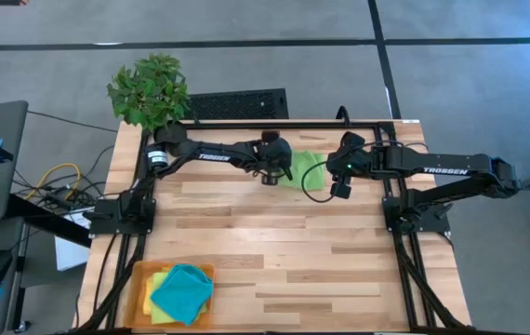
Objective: Fold microfiber towels
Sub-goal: Fold the green towel, then put the green towel into the orange bin
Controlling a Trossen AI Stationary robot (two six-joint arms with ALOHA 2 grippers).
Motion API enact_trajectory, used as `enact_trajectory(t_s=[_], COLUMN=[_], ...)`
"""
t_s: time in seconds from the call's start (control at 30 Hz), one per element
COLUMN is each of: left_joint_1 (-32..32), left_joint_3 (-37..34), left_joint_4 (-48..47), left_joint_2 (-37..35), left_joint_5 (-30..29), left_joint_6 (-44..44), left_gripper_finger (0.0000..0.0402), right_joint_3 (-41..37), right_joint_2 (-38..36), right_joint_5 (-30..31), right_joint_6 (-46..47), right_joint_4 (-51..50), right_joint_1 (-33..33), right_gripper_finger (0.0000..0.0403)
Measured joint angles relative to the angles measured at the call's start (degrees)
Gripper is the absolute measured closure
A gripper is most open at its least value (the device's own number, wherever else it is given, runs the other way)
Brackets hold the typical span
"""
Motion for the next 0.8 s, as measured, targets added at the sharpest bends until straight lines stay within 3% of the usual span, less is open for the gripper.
enact_trajectory(t_s=[0.17,0.4,0.47,0.63,0.8], left_joint_1=[0.6,-0.4,-1.0,-3.3,-7.1], left_joint_3=[0.2,0.2,0.2,0.2,0.2], left_joint_4=[-0.3,-5.8,-8.4,-14.3,-13.9], left_joint_2=[0.8,-2.7,-4.3,-7.4,-7.1], left_joint_5=[-5.4,-5.3,-3.2,8.7,9.7], left_joint_6=[-4.2,-7.6,-8.6,-7.4,-4.6], left_gripper_finger=[0.0290,0.0290,0.0290,0.0290,0.0290], right_joint_3=[0.0,0.0,0.0,0.0,0.0], right_joint_2=[0.0,0.0,0.0,0.0,0.0], right_joint_5=[0.0,0.0,0.0,0.0,0.0], right_joint_6=[0.0,0.0,0.0,0.0,0.0], right_joint_4=[-0.1,-0.2,-0.1,0.0,-0.2], right_joint_1=[0.0,0.0,0.0,0.0,0.0], right_gripper_finger=[0.0220,0.0220,0.0220,0.0220,0.0220])
